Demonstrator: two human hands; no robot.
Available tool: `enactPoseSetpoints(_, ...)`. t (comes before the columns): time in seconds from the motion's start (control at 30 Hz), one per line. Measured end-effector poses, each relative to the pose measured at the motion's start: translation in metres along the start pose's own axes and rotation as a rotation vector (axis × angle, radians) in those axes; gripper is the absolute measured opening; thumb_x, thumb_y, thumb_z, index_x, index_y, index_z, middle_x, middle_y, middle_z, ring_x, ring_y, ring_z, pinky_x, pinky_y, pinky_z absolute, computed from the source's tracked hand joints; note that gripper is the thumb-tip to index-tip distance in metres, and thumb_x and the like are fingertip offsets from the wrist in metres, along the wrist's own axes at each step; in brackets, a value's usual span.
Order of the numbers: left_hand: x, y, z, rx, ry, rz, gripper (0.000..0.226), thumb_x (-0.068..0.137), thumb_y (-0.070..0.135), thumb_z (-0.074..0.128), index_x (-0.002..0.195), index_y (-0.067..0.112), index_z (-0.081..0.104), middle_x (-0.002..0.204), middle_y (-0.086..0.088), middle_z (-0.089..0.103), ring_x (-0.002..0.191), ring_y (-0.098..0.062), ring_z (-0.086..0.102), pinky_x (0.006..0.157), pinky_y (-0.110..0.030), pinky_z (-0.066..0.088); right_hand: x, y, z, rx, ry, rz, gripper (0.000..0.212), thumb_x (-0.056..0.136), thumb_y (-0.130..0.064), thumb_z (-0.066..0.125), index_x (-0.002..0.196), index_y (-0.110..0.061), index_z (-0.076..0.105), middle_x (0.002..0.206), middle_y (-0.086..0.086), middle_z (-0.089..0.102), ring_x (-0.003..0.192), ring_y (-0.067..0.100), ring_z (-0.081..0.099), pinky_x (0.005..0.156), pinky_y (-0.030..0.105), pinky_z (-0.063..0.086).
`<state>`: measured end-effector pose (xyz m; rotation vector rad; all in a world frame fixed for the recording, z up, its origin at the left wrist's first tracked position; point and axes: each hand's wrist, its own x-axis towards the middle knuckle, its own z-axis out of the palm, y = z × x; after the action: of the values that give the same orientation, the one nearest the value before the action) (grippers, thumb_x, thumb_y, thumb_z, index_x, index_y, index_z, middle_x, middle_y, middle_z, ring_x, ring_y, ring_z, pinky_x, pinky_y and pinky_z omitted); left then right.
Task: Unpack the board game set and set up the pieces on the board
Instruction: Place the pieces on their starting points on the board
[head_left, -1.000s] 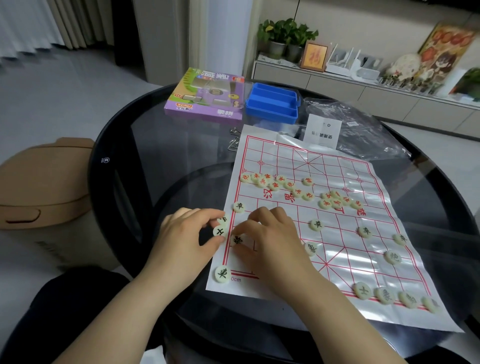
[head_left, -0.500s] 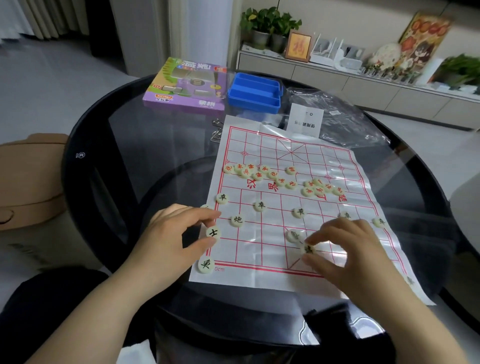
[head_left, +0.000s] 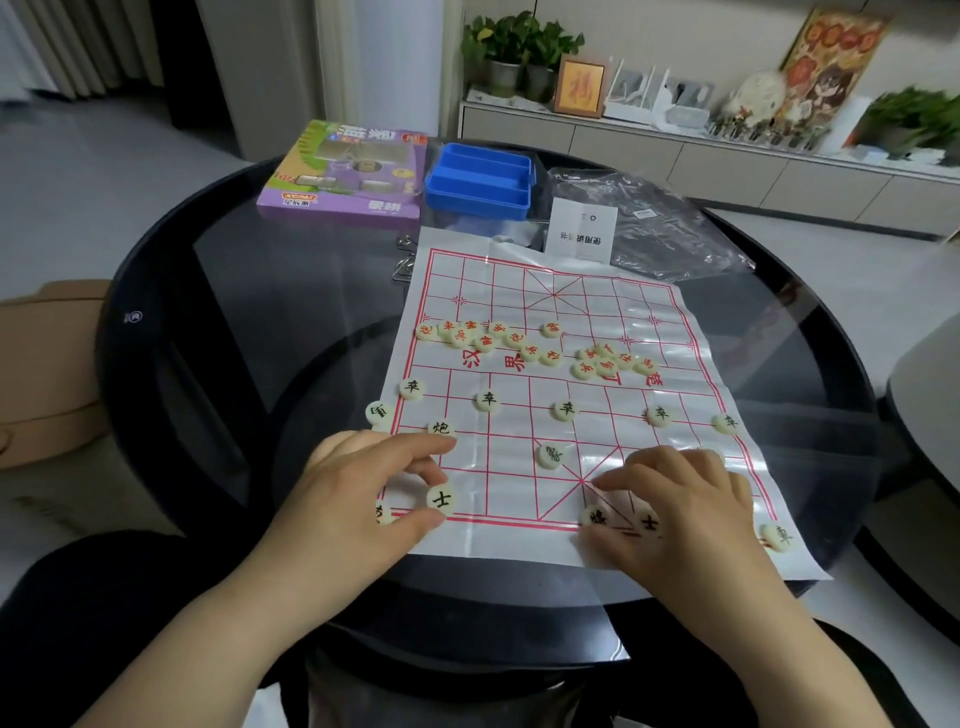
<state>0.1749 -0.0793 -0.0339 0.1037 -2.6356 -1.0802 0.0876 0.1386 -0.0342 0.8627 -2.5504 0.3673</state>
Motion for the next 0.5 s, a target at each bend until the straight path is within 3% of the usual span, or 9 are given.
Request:
enactPoseSetpoints(0.17, 0.001, 0.002, 0.005, 0.074, -0.027, 0.026, 0.039, 0.067, 0.040, 0.058, 0.095, 0.060, 0.041, 0.109, 0.048, 0.037, 0.108, 0.013, 0.031, 0.090, 0.002, 0.017, 0.009, -0.016, -0.002, 0.025, 0.058, -0.061, 0.025, 0.056, -0.042, 0.062, 0.074, -0.026, 0.070, 0.076, -0.007, 0.067, 0.079, 0.018, 0.058, 0.064, 0.028, 0.033)
enactPoseSetpoints(0.23, 0.002, 0.004, 0.004, 0.065, -0.041, 0.002, 0.030, 0.063, 0.044, 0.053, 0.089, 0.058, 0.051, 0.110, 0.049, 0.035, 0.108, 0.019, 0.028, 0.090, 0.001, 0.018, 0.013, -0.023, -0.001, 0.037, 0.067, -0.081, 0.024, 0.054, -0.038, 0.064, 0.073, -0.025, 0.070, 0.075, -0.007, 0.067, 0.075, 0.020, 0.061, 0.064, 0.027, 0.033)
enactPoseSetpoints(0.3, 0.003, 0.011, 0.007, 0.073, -0.006, 0.073, 0.049, 0.062, 0.052, 0.049, 0.110, 0.056, 0.038, 0.110, 0.049, 0.035, 0.106, 0.027, 0.022, 0.089, -0.001, 0.019, 0.015, -0.025, -0.001, 0.056, 0.076, -0.064, 0.023, 0.055, -0.035, 0.065, 0.074, -0.024, 0.070, 0.074, -0.007, 0.068, 0.074, 0.021, 0.061, 0.063, 0.027, 0.033)
enactPoseSetpoints(0.33, 0.004, 0.016, 0.010, 0.073, -0.010, 0.092, 0.048, 0.064, 0.053, 0.051, 0.110, 0.057, 0.037, 0.105, 0.045, 0.044, 0.105, 0.029, 0.019, 0.090, -0.001, 0.018, 0.016, -0.024, 0.000, 0.063, 0.082, -0.050, 0.022, 0.056, -0.033, 0.065, 0.074, -0.023, 0.070, 0.074, -0.006, 0.068, 0.071, 0.023, 0.063, 0.062, 0.027, 0.033)
enactPoseSetpoints(0.4, 0.006, 0.024, 0.020, 0.086, -0.062, 0.105, 0.028, 0.074, 0.045, 0.059, 0.091, 0.061, 0.045, 0.083, 0.034, 0.057, 0.104, 0.029, 0.014, 0.091, 0.003, 0.010, 0.015, -0.021, 0.000, 0.079, 0.086, -0.016, 0.020, 0.056, -0.029, 0.066, 0.074, -0.020, 0.070, 0.073, -0.005, 0.069, 0.068, 0.026, 0.064, 0.062, 0.027, 0.035)
enactPoseSetpoints(0.5, 0.011, 0.035, 0.035, 0.122, -0.075, 0.138, 0.041, 0.081, 0.035, 0.062, 0.089, 0.055, 0.027, 0.084, 0.034, 0.048, 0.097, 0.024, 0.020, 0.092, 0.004, 0.003, 0.013, -0.018, 0.001, 0.115, 0.083, 0.013, 0.019, 0.056, -0.027, 0.067, 0.072, -0.017, 0.070, 0.071, -0.003, 0.069, 0.066, 0.028, 0.064, 0.061, 0.029, 0.036)
